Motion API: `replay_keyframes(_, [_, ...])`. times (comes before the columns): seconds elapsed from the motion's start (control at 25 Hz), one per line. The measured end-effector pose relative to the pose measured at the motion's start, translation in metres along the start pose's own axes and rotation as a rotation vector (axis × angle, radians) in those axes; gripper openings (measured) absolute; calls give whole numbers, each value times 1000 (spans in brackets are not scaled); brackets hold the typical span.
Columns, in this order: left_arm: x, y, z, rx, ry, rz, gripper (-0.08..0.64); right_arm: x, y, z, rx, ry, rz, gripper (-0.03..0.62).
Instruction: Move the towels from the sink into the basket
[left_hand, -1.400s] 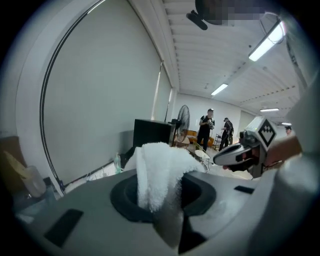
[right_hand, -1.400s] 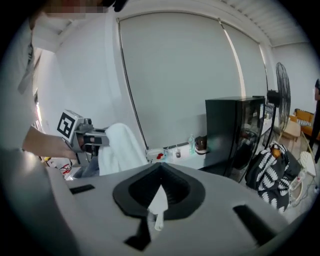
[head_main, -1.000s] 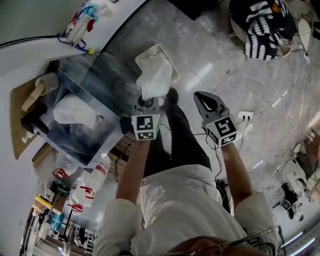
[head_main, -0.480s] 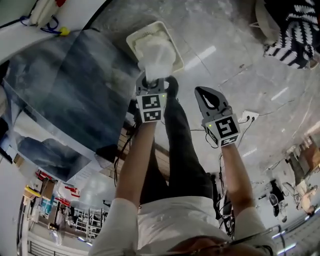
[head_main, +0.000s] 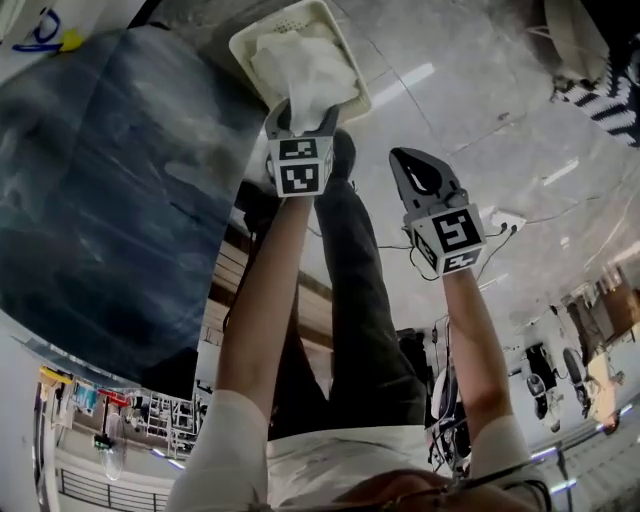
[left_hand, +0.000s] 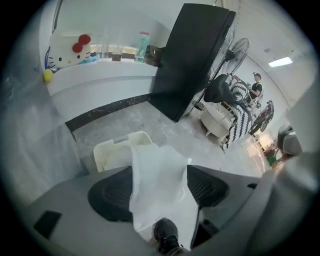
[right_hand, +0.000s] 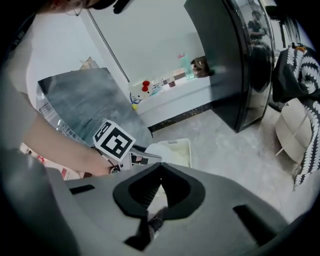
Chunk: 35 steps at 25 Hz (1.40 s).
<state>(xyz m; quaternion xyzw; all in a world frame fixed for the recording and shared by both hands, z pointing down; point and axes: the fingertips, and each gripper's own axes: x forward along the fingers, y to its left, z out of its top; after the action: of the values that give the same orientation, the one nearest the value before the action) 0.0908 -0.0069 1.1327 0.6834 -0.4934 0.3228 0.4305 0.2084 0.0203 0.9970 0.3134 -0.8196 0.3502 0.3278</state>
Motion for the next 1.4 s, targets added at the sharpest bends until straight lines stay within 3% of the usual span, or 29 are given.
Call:
replay_keyframes(0.2, [-13,-3,-9,2,-7,26,324,-2,9,-9,9,10,7,3])
replay_keyframes(0.52, [-66,-19,14,8,-39,10,324,-35,21,34,-12,-21,-11,5])
replay_keyframes(0.8, [-140,-42,78,-28,-117,-27,324,-92,41,95,-2,-105,-44,4])
replay_keyframes(1.4, [-374,-92,206,-35,-305,-44,230,-248,151,240,-35,-237,3,3])
